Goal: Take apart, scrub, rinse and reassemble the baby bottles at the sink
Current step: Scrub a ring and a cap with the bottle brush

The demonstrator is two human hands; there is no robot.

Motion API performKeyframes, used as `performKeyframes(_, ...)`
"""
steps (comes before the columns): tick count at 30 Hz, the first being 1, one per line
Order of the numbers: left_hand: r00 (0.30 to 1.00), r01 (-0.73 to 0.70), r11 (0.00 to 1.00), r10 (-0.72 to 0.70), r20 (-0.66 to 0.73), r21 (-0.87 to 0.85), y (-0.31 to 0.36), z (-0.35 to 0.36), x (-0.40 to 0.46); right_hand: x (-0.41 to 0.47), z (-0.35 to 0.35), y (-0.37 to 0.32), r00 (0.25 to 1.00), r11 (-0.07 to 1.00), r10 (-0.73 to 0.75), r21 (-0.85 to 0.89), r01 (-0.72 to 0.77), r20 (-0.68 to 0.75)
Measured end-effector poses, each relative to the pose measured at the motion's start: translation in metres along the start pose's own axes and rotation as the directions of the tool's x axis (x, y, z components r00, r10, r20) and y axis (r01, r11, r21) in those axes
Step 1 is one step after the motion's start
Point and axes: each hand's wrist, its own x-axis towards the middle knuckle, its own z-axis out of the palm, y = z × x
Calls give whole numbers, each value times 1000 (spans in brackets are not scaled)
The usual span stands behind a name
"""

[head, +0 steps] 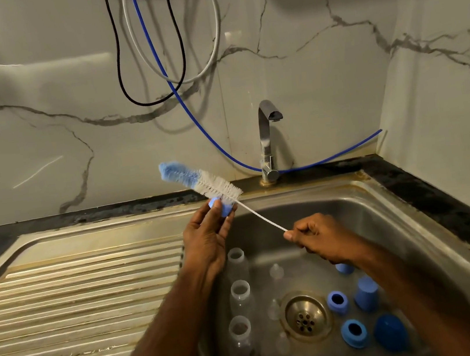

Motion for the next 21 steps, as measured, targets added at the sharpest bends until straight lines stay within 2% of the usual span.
performKeyframes(4,999,-5,999,6,-33,37,2,-7,4,-1,-7,10,997,998,58,36,-60,56)
performKeyframes(8,1000,9,988,-14,27,155,-8,-1,-1,5,5,6,998,996,-23,-90,17,-61)
performKeyframes(11,1000,-23,990,21,12,138,-3,-6,3,7,-3,12,998,994,-18,-105,12,-56)
performKeyframes(16,999,41,998,-42,12,57,5,-11,9,7,-8,20,996,989,-10,-146,-3,-86)
performKeyframes(21,998,-63,954,67,-4,293,-1,-13,10,9,-1,14,989,992,-66,-117,51,-132)
